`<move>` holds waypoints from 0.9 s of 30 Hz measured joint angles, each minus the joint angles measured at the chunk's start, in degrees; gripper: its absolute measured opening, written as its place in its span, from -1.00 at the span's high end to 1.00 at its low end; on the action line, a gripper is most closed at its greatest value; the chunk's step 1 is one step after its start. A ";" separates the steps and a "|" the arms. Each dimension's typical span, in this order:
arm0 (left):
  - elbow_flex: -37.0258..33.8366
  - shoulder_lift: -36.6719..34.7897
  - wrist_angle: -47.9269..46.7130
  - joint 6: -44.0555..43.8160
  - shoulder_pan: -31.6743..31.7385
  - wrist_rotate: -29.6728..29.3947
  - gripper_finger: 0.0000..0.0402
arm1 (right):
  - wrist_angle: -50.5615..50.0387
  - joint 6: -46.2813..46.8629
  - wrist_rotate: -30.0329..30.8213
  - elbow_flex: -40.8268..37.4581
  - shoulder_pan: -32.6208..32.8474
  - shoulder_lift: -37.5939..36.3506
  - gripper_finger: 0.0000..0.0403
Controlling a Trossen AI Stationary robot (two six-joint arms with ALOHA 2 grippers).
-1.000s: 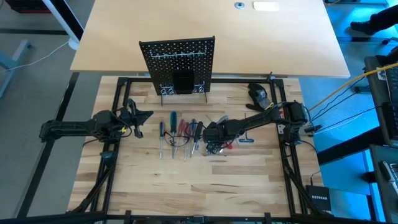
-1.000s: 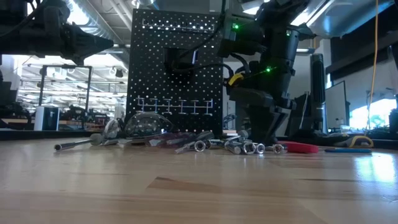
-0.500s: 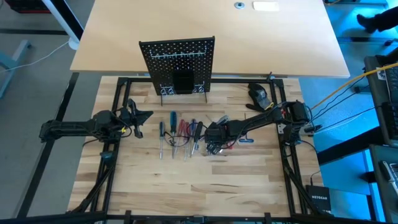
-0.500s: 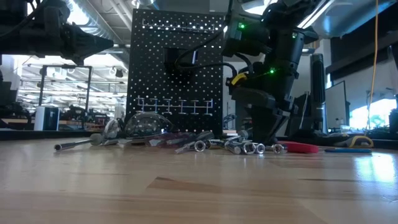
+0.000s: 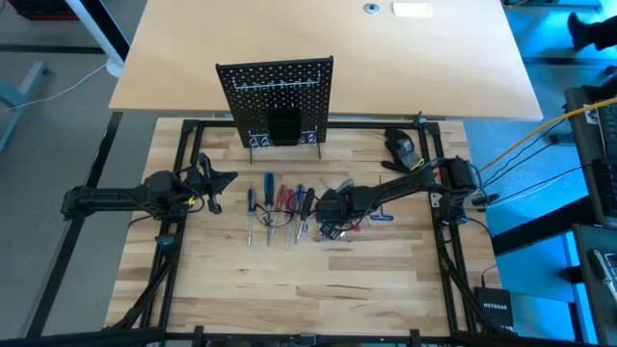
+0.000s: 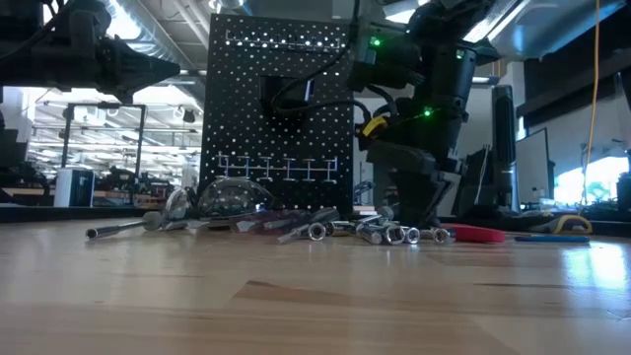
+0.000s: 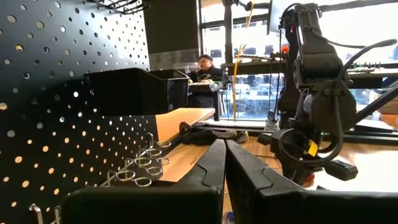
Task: Hang tools onto peg board
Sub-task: Put the right metal extension bar into the black bin on the peg board
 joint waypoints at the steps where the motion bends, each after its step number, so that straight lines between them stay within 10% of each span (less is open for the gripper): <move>1: 0.00 0.00 0.01 -0.02 0.01 0.02 0.99 | -0.73 -0.38 0.32 0.85 -0.09 0.07 0.77; 27: 0.00 0.00 -0.01 -0.44 0.01 0.02 0.99 | -16.51 -24.19 19.28 35.25 -2.12 -0.27 0.75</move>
